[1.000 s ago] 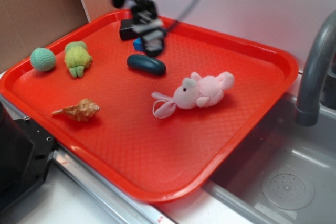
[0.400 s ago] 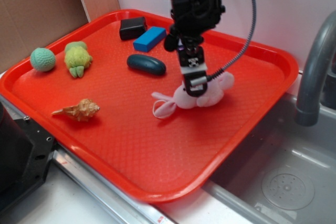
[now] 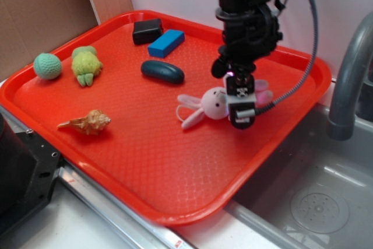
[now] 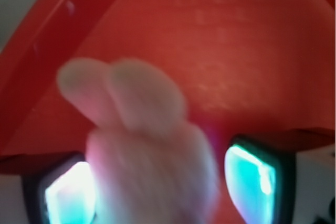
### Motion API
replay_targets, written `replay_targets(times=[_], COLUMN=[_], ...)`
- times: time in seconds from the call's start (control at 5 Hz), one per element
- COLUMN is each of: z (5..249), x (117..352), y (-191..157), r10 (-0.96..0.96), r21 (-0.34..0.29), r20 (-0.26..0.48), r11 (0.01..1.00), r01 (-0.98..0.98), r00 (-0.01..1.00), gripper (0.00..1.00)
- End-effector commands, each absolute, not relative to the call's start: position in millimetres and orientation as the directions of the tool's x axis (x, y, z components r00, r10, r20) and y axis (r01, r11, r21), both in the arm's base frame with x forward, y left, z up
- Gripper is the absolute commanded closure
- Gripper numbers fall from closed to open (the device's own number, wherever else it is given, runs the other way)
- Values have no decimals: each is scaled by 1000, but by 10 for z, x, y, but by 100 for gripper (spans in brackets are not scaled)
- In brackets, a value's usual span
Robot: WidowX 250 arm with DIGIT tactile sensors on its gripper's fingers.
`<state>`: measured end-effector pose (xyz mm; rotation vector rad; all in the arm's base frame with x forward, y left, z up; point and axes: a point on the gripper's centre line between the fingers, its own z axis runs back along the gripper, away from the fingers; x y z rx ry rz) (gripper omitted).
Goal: Grab the pink bunny.
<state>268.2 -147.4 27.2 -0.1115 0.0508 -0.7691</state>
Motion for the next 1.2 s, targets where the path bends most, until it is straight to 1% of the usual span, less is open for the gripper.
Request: replay_targets(times=[0.0, 0.2, 0.4, 0.6, 0.8, 1.0], z=[450, 680, 1092, 1421, 1630, 1707], x=[2756, 2646, 2350, 2023, 1728, 1627], y=[-1563, -1509, -1337, -1120, -820, -604], r10=[-696, -686, -621, -529, -296, -56], r21=[-91, -92, -50, -31, -88, -78], r20=[25, 28, 59, 125, 163, 119], r11=[713, 722, 781, 843, 946, 995], r01=[695, 685, 623, 537, 313, 66], r00=[718, 727, 782, 839, 941, 991], gripper=[100, 100, 100, 100, 100, 100])
